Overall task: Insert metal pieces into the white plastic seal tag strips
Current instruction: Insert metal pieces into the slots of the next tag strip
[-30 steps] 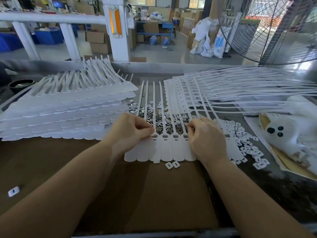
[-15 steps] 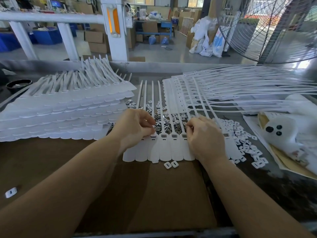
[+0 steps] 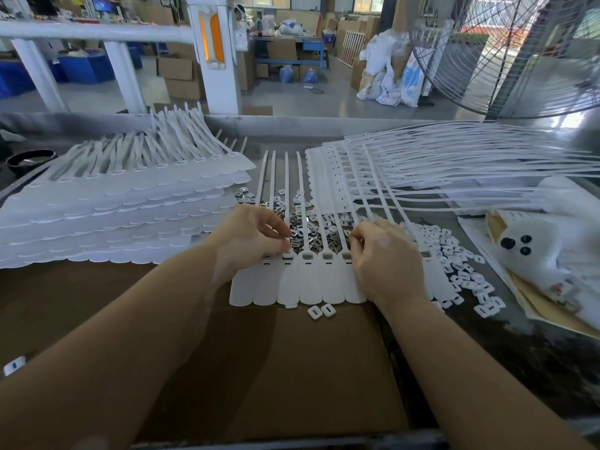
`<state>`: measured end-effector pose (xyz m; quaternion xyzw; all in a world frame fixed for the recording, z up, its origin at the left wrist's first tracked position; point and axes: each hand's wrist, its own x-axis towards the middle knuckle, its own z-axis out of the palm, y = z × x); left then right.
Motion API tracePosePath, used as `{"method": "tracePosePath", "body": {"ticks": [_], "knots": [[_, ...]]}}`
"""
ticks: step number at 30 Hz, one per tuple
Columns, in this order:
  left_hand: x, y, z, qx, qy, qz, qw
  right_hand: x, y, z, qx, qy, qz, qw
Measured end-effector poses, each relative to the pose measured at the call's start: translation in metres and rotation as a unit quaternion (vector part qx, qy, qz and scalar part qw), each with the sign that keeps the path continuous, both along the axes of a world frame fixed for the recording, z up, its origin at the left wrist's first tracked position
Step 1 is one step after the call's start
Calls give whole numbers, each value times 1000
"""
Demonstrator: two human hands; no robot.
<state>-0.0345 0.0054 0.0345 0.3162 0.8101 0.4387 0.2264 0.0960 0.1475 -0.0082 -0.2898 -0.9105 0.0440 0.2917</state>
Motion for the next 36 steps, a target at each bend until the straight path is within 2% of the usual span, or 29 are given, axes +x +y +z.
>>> {"method": "tracePosePath", "body": {"ticks": [10, 21, 30, 36], "knots": [[-1, 1, -1, 5, -11, -3, 1000, 1, 0, 0, -8, -1, 1, 1000], [-5, 12, 9, -113, 11, -36, 993, 0, -1, 1, 0, 0, 0, 1000], [-6, 1, 4, -61, -7, -48, 997, 1, 0, 1, 0, 1, 0, 1000], [-5, 9, 2, -101, 36, -17, 994, 1, -1, 0, 1, -4, -3, 1000]]}}
